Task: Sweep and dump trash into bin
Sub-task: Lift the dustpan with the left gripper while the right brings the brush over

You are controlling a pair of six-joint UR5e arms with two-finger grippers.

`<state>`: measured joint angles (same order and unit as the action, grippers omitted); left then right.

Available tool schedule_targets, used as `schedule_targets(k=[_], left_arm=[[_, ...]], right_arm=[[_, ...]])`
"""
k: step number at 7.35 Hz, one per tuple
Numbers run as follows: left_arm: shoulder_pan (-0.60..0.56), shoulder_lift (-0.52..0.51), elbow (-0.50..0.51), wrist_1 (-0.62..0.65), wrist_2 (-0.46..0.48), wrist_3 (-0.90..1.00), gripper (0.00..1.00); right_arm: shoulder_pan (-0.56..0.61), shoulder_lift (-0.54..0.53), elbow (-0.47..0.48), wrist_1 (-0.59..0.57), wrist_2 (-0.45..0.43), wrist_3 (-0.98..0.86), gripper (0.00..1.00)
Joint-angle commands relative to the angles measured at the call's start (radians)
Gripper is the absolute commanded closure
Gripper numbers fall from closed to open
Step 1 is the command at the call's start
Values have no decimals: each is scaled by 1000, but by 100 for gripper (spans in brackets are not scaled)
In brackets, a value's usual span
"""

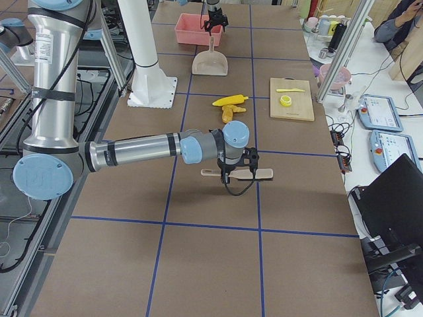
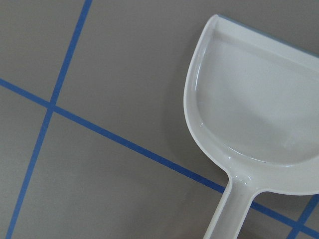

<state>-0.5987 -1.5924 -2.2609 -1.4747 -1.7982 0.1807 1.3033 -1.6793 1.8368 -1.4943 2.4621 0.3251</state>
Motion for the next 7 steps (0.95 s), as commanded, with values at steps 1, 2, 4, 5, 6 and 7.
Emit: schedule_targets(k=[1, 2, 4, 5, 6, 7], left_arm=[[29, 46, 75, -164, -3, 42, 1], [31, 46, 99, -202, -3, 68, 1], [52, 45, 125, -202, -6, 98, 1], [74, 42, 126, -202, -7, 98, 1], [88, 43, 127, -202, -23, 97, 1], [97, 43, 139, -203, -26, 98, 1]], right_arm=[[2, 21, -28, 8, 3, 3, 100], [2, 26, -30, 6, 3, -3, 100], [5, 12, -25, 23, 1, -8, 100], [7, 24, -34, 26, -2, -26, 100], [33, 30, -33, 25, 1, -78, 100], [45, 21, -30, 8, 14, -54, 100]])
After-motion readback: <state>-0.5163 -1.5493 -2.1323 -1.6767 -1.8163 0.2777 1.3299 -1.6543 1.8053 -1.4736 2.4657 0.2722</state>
